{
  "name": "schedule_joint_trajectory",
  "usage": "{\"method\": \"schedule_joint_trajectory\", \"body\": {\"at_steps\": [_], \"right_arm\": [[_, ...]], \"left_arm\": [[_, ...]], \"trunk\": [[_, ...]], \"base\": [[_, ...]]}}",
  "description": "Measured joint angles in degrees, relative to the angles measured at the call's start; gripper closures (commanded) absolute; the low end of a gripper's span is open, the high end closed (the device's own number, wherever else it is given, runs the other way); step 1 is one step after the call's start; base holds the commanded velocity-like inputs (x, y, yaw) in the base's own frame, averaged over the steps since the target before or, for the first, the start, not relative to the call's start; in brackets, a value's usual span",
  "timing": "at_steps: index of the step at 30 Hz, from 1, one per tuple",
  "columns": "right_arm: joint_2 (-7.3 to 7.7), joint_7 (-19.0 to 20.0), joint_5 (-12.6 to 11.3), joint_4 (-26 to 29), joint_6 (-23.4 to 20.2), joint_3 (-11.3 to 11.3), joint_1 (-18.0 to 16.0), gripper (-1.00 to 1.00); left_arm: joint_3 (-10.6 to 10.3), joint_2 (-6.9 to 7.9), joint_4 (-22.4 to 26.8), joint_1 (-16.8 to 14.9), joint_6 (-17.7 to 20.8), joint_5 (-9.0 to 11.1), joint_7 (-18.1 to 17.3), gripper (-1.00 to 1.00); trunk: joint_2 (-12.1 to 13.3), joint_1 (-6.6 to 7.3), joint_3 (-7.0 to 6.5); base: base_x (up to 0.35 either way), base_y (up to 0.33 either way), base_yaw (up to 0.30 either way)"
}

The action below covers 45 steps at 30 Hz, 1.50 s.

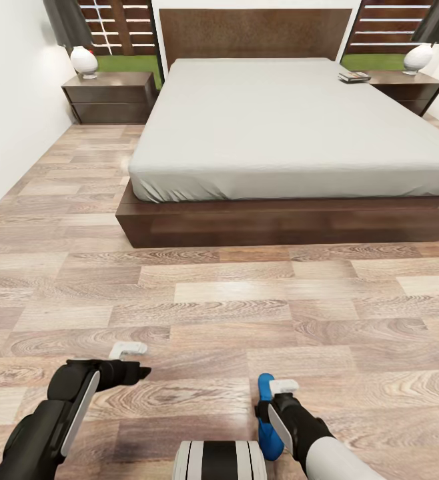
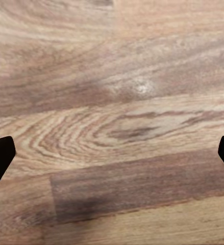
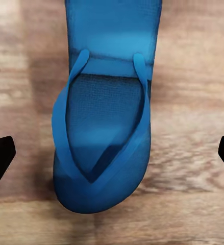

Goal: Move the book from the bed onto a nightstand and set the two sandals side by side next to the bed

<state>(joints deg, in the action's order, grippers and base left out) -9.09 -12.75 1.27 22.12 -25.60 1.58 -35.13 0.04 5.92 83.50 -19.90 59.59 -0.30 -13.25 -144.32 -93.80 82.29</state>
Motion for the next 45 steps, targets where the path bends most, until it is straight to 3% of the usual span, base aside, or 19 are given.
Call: {"method": "schedule_joint_trajectory", "body": {"at_steps": [4,14,24,36,41,45], "right_arm": [[-0.21,0.17,-0.02,0.10,0.04,1.59,-0.98,-1.00],[-0.69,0.28,-0.06,0.32,0.04,3.92,-3.59,-1.00],[-0.71,0.29,-0.07,0.34,0.04,4.23,-4.67,-1.00],[-0.63,0.22,-0.13,0.19,0.04,4.27,-4.84,-1.00],[-0.67,0.21,-0.14,0.14,0.04,4.29,-4.85,-1.00],[-0.68,0.21,-0.15,0.12,0.04,4.29,-4.86,-1.00]], "left_arm": [[0.02,0.16,0.56,-0.01,0.01,-0.04,-0.01,-1.00],[0.22,0.36,2.32,-0.06,0.01,-0.08,0.07,-1.00],[0.31,0.45,4.80,-0.09,0.15,-0.12,0.07,-1.00],[0.29,0.47,5.76,-0.12,0.15,-0.26,0.47,-1.00],[0.28,0.44,5.76,-0.11,0.15,-0.25,0.74,-1.00],[0.28,0.42,5.76,-0.06,0.15,-0.28,0.98,-1.00]], "trunk": [[0.00,0.00,0.00],[-0.12,-0.23,1.99],[-0.12,-0.23,2.00],[-0.28,-0.54,4.65],[-0.28,-0.54,4.66],[-0.33,-0.65,5.54]], "base": [[0.000,0.000,0.000],[0.000,0.000,0.000],[0.000,0.000,0.000],[0.000,0.000,0.000],[0.000,0.000,0.000],[0.000,0.000,0.000]]}}
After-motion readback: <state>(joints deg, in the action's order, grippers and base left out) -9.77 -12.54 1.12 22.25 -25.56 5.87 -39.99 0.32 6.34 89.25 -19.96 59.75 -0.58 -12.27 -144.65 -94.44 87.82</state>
